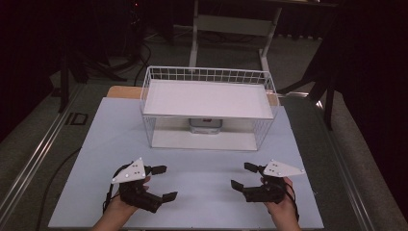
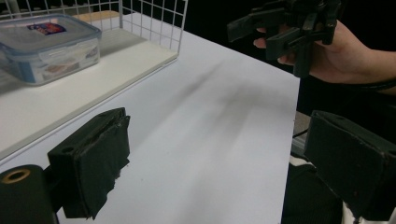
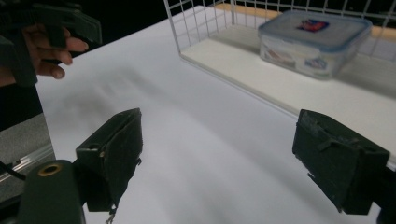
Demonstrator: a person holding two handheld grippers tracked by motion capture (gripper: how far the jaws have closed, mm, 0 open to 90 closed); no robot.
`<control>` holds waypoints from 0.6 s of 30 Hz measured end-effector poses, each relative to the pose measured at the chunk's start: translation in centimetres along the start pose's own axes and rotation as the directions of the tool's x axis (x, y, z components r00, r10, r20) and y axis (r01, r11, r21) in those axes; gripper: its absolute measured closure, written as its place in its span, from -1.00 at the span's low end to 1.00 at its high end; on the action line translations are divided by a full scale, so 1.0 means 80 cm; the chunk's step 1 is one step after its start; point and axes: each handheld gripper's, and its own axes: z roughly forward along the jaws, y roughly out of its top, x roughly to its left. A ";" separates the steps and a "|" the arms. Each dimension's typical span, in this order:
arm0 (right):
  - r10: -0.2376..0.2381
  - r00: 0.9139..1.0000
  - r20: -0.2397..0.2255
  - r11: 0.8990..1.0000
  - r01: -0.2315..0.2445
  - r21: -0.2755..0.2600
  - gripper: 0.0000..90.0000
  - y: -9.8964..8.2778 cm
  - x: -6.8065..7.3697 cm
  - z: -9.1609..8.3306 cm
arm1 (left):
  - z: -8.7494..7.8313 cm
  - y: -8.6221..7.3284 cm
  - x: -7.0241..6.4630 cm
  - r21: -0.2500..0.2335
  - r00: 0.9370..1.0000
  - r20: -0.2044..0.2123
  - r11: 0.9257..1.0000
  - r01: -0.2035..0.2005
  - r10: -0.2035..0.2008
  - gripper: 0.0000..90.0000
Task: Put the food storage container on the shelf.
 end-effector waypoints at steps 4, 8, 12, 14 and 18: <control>-0.014 1.000 -0.006 1.000 0.014 0.017 -0.64 -0.007 0.002 -0.009 | -0.003 -0.006 -0.002 0.031 1.000 0.002 0.999 -0.011 0.011 -0.83; -0.026 1.000 -0.010 1.000 0.026 0.013 -0.64 -0.012 0.006 -0.018 | -0.006 -0.011 -0.003 0.011 1.000 0.009 1.000 -0.010 0.010 -0.83; -0.033 0.999 -0.031 0.999 0.034 0.024 -0.66 -0.018 0.009 -0.023 | -0.006 -0.014 -0.006 0.015 1.000 0.003 1.000 -0.023 0.023 -0.83; -0.029 0.999 -0.031 0.999 0.030 0.024 -0.66 -0.019 0.009 -0.024 | -0.005 -0.015 -0.008 0.015 1.000 0.003 1.000 -0.027 0.027 -0.83; -0.102 0.995 -0.011 0.994 0.102 0.028 -0.66 -0.025 0.015 -0.024 | 0.001 -0.016 -0.009 0.016 0.999 0.017 0.999 -0.033 0.032 -0.83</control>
